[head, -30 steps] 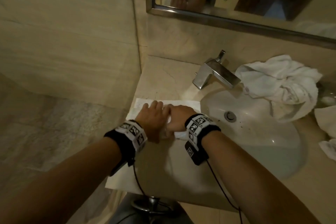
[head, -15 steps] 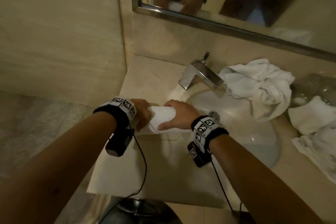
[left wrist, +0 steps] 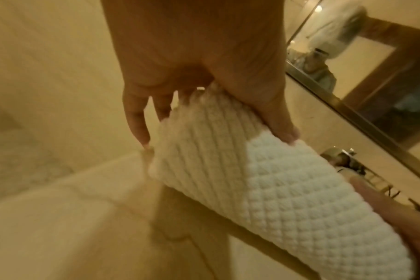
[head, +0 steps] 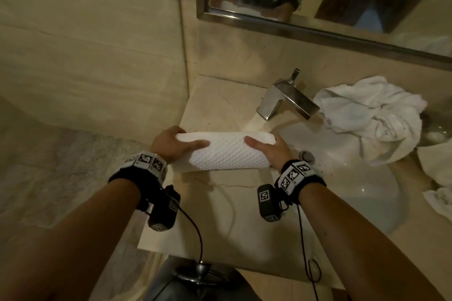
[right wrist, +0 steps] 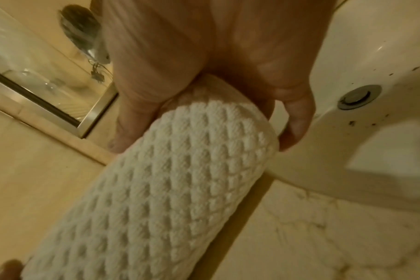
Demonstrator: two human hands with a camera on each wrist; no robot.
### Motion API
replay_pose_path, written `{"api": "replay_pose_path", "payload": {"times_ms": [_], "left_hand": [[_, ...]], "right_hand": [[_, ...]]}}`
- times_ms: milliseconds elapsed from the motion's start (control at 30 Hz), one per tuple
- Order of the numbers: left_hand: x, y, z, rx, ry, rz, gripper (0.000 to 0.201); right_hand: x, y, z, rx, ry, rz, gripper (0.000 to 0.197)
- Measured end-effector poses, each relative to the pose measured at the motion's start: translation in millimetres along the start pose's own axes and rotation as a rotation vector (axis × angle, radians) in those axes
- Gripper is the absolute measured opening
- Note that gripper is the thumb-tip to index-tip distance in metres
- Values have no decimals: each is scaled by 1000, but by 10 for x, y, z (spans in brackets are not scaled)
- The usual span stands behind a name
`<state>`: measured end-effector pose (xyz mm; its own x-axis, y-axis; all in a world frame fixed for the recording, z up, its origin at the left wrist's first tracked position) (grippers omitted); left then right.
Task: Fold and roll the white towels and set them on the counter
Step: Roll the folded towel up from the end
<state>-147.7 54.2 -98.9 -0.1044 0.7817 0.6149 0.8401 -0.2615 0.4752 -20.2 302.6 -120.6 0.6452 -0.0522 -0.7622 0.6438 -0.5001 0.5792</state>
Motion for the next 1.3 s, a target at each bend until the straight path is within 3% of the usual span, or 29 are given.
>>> {"api": "replay_pose_path", "payload": {"times_ms": [100, 233, 333, 433, 600, 700, 767, 867, 967, 1033, 1100, 1133, 1167, 1267, 1300], "left_hand": [[-67, 16, 76, 51, 147, -59, 91], [-141, -28, 132, 3, 235, -237, 113], [-131, -72, 160, -29, 177, -295, 96], [-123, -148, 177, -98, 187, -310, 83], [-149, -254, 241, -193, 338, -322, 69], [29, -236, 188, -239, 367, -265, 30], [122, -192, 145, -250, 381, -255, 25], [439, -17, 158, -274, 432, -235, 25], [745, 72, 378, -333, 462, -267, 26], [956, -21, 683, -354, 491, -275, 42], [1045, -417, 1214, -341, 464, -259, 91], [1170, -426, 1444, -344, 451, -257, 104], [1409, -260, 1642, -368, 462, -239, 100], [2165, 785, 1948, -492, 453, -156, 36], [2337, 997, 2190, -532, 463, -171, 28]], "right_hand": [[40, 6, 50, -16, -47, 104, 80], [56, 42, 49, -23, -12, 186, 94], [62, 48, 77, -53, -55, 229, 100], [76, -8, 115, -65, -188, 263, 122], [122, -116, 102, 99, -199, 186, 135], [139, -81, 111, 126, -268, 201, 111], [186, -82, 50, 136, -328, 209, 88], [386, -140, -179, 168, -431, 212, 104], [500, 16, -543, 250, -523, 215, 103], [531, 201, -891, 342, -569, 198, 108], [676, 311, -1385, 457, -573, 173, 101], [749, 376, -1634, 495, -577, 170, 95], [843, 447, -1904, 527, -591, 175, 86], [1076, 741, -2619, 611, -570, 220, 56], [1218, 837, -2900, 639, -573, 237, 53]]}}
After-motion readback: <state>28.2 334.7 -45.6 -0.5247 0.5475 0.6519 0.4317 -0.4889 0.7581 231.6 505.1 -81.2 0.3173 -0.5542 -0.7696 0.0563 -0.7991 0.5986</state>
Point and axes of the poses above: each hand's wrist, its own y-axis away from the middle knuckle, its own z-axis out of the palm, x = y × z, the point moved 5 cm from there along -y, towards the middle knuckle, and after that the axes turned 1 degree about z, right-handed, at the moved point
